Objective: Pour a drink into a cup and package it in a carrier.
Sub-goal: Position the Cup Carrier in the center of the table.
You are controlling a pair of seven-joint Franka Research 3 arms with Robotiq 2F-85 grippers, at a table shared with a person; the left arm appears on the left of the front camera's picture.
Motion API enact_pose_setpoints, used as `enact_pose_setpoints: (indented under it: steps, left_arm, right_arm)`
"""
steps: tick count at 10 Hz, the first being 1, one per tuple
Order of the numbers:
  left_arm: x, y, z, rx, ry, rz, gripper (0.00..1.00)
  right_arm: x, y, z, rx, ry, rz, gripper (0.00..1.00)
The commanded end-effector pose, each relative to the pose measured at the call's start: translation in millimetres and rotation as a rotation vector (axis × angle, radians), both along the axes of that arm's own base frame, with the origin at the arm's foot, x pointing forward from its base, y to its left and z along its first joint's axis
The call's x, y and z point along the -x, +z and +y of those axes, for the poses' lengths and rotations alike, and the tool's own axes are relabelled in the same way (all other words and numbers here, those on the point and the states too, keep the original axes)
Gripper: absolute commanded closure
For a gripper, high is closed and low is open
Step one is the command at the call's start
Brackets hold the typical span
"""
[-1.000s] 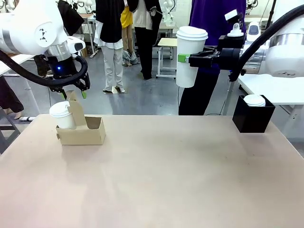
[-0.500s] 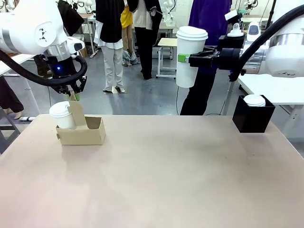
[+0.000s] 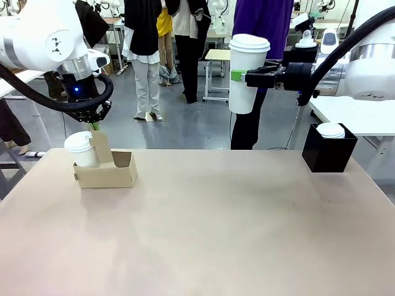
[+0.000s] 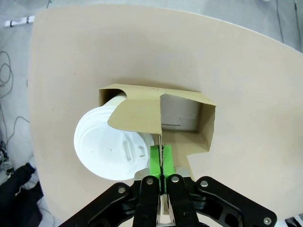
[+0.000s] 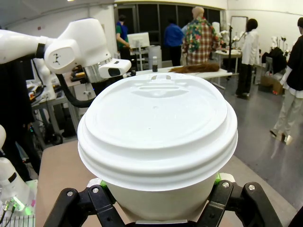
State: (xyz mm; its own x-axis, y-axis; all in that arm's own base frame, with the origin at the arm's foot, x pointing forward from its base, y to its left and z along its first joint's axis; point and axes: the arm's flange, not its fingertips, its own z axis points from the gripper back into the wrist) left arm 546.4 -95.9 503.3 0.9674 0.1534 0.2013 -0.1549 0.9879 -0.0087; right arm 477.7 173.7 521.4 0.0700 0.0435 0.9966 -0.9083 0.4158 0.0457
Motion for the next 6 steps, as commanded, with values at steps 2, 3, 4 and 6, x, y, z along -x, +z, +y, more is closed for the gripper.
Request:
enact_pose_setpoints:
  steps: [2,3,4,6]
  left_arm:
    - [0,-1,0,-0.001,-0.016,-0.004,1.00]
    - [0,-1,0,-0.001,-0.016,-0.004,1.00]
    - [0,0,-2,0.000,-0.006,0.000,0.98]
    - [17,22,-8,0.028,0.059,0.009,0.98]
  right_arm:
    - [-1,4,3,0.002,-0.006,-0.005,0.20]
    - [-1,4,3,0.002,-0.006,-0.005,0.20]
    - [-1,4,3,0.002,-0.006,-0.005,0.20]
    - [-1,4,3,0.002,-0.006,-0.005,0.20]
